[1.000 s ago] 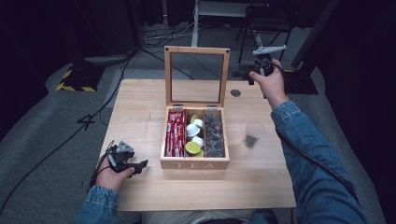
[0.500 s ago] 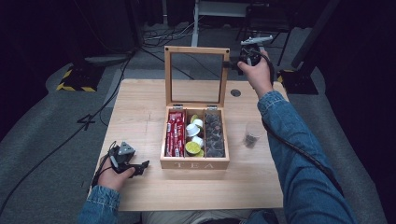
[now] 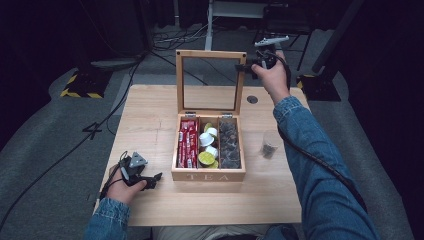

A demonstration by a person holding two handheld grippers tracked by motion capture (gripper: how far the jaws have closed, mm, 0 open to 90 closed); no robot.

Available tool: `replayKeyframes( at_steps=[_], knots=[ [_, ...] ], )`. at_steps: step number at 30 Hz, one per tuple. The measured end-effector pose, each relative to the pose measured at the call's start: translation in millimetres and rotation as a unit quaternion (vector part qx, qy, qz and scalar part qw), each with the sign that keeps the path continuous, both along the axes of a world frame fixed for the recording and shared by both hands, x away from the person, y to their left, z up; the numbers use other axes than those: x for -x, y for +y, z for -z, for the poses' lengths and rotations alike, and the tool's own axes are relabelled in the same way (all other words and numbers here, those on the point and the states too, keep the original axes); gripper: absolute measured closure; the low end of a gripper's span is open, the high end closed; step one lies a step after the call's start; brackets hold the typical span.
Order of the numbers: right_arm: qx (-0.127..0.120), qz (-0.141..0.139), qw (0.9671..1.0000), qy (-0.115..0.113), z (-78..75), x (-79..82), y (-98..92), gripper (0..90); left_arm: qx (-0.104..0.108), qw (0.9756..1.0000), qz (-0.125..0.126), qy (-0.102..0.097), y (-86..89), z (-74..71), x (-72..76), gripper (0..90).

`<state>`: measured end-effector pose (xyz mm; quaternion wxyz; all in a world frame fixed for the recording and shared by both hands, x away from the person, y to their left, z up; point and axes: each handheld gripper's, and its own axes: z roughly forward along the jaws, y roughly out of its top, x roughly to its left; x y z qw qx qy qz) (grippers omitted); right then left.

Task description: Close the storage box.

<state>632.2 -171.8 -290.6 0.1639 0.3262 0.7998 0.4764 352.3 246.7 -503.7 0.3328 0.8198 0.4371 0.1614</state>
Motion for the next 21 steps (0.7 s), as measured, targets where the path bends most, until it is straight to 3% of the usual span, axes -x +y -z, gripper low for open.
replayKeyframes(
  at_steps=[8, 21],
  knots=[
    [-0.020, -0.022, 0.9995, 0.005, -6.5, 14.0, -8.9, 56.6, 0.001, 1.0000, -0.005, -0.001, -1.8, 0.2, -1.1, 15.6],
    [-0.007, -0.044, 0.9990, 0.001, -17.0, 35.2, -12.6, 60.0, 0.000, 1.0000, -0.006, -0.002, -2.2, 0.3, -1.3, 15.6]
  ],
)
